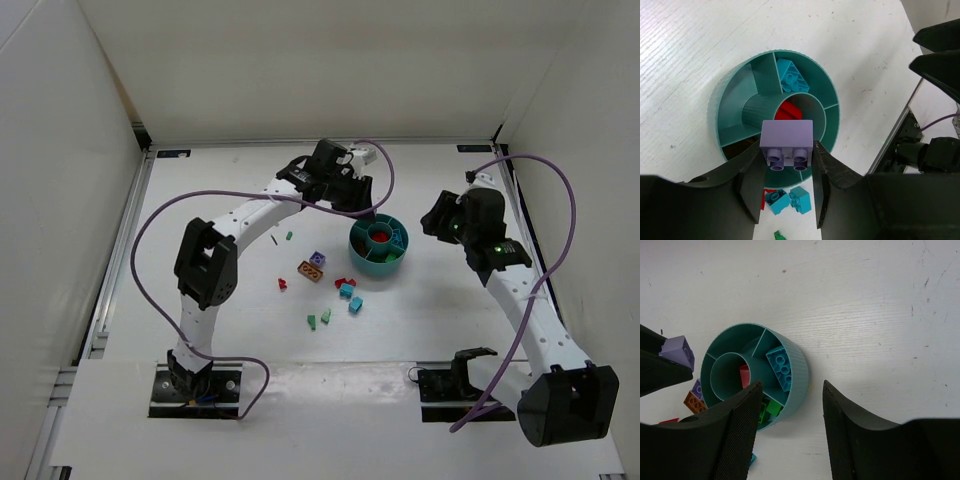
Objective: Sort the legos into containers by color
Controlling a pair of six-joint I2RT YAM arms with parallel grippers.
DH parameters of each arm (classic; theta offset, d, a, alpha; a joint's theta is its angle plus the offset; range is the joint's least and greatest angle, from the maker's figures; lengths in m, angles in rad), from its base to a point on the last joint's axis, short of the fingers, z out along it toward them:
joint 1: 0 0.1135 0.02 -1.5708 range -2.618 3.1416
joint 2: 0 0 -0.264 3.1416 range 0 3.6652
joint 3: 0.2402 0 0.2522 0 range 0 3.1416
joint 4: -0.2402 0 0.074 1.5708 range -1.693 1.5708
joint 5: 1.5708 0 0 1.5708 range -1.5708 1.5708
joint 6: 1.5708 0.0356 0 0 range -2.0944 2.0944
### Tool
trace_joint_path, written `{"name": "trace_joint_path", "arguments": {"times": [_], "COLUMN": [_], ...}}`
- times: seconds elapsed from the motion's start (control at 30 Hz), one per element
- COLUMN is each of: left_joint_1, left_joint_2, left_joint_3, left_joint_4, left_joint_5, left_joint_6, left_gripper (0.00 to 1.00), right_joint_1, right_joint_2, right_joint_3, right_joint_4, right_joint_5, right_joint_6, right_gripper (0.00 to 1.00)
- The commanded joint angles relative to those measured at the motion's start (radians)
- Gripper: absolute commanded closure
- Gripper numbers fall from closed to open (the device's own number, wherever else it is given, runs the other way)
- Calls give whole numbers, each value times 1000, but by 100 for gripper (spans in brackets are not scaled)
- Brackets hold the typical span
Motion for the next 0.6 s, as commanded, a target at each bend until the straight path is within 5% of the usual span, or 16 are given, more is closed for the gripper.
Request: {"name": "trace_joint_path", "arguments": {"times": [0.0,0.57], "left_joint_1": [-7,-30], "left_joint_2": [1,97], "left_joint_3": [58,157], "left_joint_4": [-26,-97], "left_joint_5": [-21,-101], "left_joint_6": [9,40], "left_gripper": [69,66], "right_joint_1": [-18,-21], "right_joint_2": [-8,-5], "right_joint_3": [4,-1], "right_joint_4": [9,6], "right_joint_5": [-9,-43], "right_joint_6": [-15,-19], "right_gripper": [45,45]}}
